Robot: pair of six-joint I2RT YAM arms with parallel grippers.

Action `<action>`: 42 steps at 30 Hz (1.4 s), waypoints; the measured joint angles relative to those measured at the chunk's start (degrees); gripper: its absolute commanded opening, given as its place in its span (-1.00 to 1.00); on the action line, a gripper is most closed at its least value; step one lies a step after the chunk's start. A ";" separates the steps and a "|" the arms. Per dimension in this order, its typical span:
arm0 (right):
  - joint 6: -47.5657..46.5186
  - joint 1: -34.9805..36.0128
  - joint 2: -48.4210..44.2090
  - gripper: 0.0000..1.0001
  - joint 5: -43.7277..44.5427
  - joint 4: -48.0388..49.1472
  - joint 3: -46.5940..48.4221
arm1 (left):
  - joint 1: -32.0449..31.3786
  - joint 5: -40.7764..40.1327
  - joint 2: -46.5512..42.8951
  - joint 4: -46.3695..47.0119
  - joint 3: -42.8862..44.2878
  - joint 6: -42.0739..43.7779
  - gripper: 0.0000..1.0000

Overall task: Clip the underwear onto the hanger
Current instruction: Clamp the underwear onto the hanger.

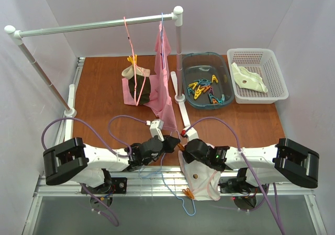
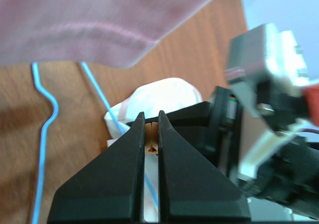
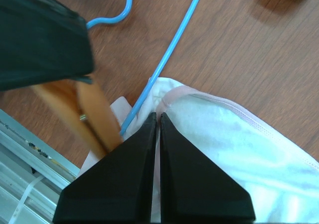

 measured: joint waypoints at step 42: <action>-0.17 0.68 0.02 -0.97 0.00 -0.52 0.00 | -3.80 -4.90 9.18 -18.27 10.93 0.52 -1.00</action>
